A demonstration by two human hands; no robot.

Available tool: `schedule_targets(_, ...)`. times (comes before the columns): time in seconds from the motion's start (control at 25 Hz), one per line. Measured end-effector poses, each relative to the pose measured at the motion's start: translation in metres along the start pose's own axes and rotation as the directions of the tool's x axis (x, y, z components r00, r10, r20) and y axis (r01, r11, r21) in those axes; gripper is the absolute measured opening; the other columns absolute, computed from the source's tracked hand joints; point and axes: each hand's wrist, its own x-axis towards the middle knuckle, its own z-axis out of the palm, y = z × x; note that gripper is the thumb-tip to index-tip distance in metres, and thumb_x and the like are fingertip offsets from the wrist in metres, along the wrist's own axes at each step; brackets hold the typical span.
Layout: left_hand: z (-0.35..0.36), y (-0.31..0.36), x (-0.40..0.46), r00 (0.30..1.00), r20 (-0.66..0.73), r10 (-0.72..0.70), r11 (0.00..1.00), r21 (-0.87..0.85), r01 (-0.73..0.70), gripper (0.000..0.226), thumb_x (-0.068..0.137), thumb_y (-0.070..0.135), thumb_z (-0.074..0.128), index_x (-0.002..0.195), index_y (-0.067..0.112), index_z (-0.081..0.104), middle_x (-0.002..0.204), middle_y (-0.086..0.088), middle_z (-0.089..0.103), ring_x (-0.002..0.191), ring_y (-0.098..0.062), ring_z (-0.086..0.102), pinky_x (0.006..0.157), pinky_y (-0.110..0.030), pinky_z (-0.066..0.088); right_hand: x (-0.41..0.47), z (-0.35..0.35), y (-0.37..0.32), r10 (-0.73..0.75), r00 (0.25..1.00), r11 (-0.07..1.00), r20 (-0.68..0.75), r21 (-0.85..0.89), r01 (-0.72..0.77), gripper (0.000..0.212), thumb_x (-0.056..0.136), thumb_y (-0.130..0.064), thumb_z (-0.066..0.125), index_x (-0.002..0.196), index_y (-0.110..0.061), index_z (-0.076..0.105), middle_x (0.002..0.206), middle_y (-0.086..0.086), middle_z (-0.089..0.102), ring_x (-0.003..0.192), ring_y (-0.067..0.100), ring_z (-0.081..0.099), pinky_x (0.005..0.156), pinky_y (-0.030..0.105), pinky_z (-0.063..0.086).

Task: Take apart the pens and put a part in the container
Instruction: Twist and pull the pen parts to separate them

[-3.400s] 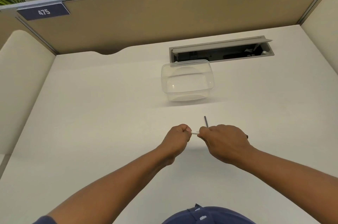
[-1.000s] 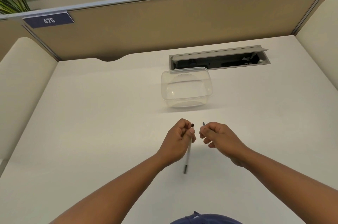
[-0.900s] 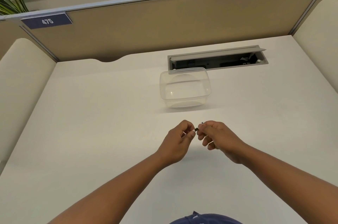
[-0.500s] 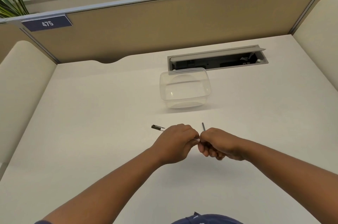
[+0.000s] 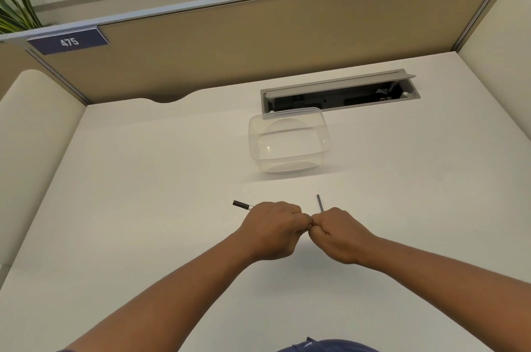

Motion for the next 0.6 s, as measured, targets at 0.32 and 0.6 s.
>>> schedule_targets(0.32,0.006,-0.006,-0.001,0.999,0.033,-0.028,0.998,-0.054,0.029,0.019,0.098,0.022,0.050,0.092,0.016,0.067,0.077,-0.001,0.058,0.069,-0.024,0.050,0.055,-0.035,0.040,0.006,-0.004,-0.002,-0.001,0.998,0.997,0.058,0.074,-0.003,0.028,0.090,-0.022,0.038,0.063,-0.014,0.038,0.057,-0.003,0.041,0.052,0.011,0.032,0.052,0.028,0.029)
schedule_targets(0.6,0.007,-0.001,-0.003,0.989,0.095,-0.109,0.994,-0.010,0.110,0.017,0.090,0.018,0.045,0.086,0.019,0.061,0.073,0.003,0.057,0.064,-0.023,0.048,0.049,-0.029,0.026,0.011,0.008,-0.002,-0.023,1.000,0.990,-0.017,-0.137,0.020,0.033,0.087,-0.033,0.035,0.057,-0.019,0.036,0.052,-0.004,0.043,0.048,0.013,0.037,0.047,0.032,0.027)
